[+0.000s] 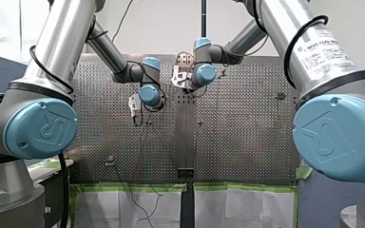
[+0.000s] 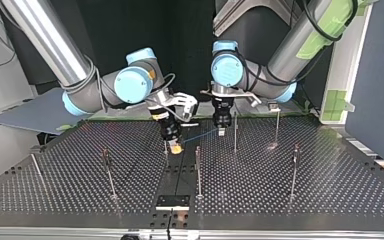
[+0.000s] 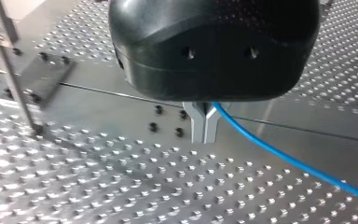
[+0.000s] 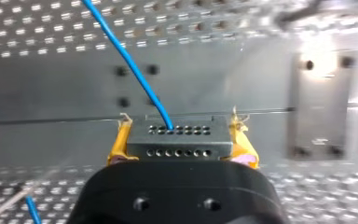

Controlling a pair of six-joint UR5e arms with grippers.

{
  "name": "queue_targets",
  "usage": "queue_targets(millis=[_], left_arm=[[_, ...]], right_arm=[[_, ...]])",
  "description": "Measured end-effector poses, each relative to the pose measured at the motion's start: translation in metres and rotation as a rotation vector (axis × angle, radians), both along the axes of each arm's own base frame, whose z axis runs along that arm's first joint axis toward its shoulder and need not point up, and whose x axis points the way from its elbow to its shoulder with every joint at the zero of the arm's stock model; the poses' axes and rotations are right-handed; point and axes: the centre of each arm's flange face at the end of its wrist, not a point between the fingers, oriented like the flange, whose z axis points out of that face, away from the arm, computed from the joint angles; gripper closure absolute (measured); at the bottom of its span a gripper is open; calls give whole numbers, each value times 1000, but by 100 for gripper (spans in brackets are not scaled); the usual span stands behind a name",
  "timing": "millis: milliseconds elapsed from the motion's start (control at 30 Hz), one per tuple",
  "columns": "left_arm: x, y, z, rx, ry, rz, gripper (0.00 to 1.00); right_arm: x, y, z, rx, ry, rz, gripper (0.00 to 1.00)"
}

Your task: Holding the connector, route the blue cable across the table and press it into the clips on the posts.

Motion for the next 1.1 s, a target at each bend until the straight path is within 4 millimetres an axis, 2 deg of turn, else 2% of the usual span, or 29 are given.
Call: queue_targets(millis=[267,467,767,1100], left_arm=[[-9,5,33,-17,-43,28,100],[-15,9,58,-32,-82,35,100],[-24,11,96,-61,-152,0,100],[-34,16,153,-100,-259,-49,100]], right_arm=[[-8,17,50,-46,-40,8,100],[-17,31,78,-56,-41,12,100],[-26,45,85,-46,-27,14,100],[-32,36,85,-51,-43,-4,100]])
